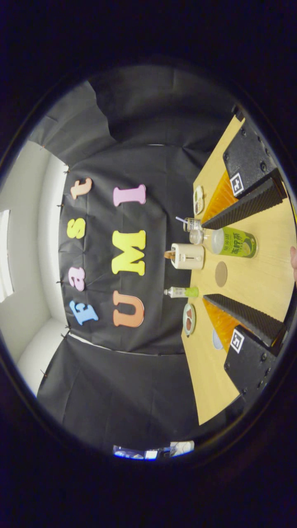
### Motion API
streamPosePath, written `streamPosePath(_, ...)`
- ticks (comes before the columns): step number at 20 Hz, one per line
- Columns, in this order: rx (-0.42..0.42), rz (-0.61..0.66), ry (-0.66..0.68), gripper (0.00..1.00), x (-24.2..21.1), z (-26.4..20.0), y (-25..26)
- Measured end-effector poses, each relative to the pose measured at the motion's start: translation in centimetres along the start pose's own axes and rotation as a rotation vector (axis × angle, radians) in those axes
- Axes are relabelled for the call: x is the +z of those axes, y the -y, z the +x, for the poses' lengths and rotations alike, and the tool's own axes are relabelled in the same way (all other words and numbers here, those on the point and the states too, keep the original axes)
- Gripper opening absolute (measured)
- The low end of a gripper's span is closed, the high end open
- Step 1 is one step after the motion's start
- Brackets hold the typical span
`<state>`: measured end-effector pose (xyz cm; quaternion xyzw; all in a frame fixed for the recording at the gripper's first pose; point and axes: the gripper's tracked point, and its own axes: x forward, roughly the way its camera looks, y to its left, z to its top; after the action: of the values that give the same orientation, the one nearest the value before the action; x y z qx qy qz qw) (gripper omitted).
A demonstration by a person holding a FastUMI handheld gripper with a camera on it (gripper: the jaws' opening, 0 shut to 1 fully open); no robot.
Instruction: Take the bottle from table, then pour the juice into the cup, finally place the bottle on the coaster
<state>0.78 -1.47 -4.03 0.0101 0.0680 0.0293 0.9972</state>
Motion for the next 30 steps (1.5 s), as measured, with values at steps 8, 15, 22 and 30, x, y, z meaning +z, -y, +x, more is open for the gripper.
streamPosePath(8,0.007,0.036,-0.059,1.0,-2.5,0.6,2.5)
streamPosePath(15,-0.012,0.071,-0.088,1.0,-4.1,3.8,4.1)
streamPosePath(22,-0.02,0.09,-0.167,1.0,-7.6,7.4,4.2)
streamPosePath(30,-0.044,0.115,-0.265,1.0,-10.8,10.8,4.2)
